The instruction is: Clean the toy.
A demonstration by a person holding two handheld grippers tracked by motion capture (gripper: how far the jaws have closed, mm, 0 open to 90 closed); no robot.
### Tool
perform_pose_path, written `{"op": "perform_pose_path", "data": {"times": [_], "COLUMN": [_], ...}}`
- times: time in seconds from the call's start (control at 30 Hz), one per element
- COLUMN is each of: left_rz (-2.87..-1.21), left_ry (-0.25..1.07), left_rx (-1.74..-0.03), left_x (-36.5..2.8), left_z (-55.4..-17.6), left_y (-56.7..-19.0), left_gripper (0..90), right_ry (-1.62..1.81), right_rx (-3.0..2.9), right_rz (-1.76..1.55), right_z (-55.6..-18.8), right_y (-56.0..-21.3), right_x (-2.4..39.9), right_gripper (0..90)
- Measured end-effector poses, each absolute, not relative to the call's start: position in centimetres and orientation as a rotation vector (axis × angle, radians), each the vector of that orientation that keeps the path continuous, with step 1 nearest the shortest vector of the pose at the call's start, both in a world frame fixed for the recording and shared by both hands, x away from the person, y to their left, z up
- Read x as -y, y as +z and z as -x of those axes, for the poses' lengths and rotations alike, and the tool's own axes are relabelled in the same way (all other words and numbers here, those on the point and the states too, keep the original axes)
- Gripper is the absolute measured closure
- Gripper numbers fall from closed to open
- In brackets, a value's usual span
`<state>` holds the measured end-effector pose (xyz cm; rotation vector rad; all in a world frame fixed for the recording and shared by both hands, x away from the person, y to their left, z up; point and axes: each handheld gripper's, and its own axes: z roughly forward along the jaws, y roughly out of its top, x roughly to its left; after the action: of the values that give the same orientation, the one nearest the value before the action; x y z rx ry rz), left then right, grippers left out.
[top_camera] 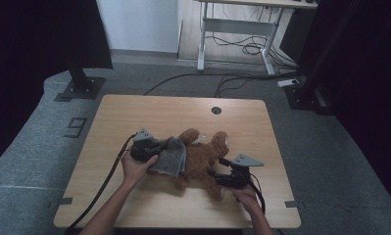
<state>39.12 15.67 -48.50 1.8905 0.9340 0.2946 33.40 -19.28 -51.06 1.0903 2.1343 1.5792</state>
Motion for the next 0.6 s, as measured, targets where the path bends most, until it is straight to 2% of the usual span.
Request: {"op": "perform_pose_path", "data": {"times": [0.1, 0.3, 0.47, 0.6], "left_rz": [-1.896, -1.871, -1.868, -1.853], "left_ry": [0.305, 0.315, 0.321, 0.321], "left_rx": [-0.912, -0.897, -0.888, -0.884], "left_x": [-15.6, -15.8, -15.8, -15.9], "left_z": [-38.2, -37.0, -36.5, -36.2], "left_y": [-48.5, -48.9, -49.0, -49.3], "left_gripper": [87.4, 87.4, 87.5, 87.5], "right_ry": [1.592, 1.622, 1.531, 1.545], "right_rx": [-2.059, -2.011, -2.098, -2.1], "right_rz": [-1.103, -1.153, -1.197, -1.277], "right_z": [-33.5, -35.6, -37.7, -38.5], "right_y": [-49.5, -47.6, -48.1, -48.8], "right_x": [20.1, 20.3, 19.0, 19.6], "right_gripper": [20.3, 17.9, 21.5, 22.2]}}
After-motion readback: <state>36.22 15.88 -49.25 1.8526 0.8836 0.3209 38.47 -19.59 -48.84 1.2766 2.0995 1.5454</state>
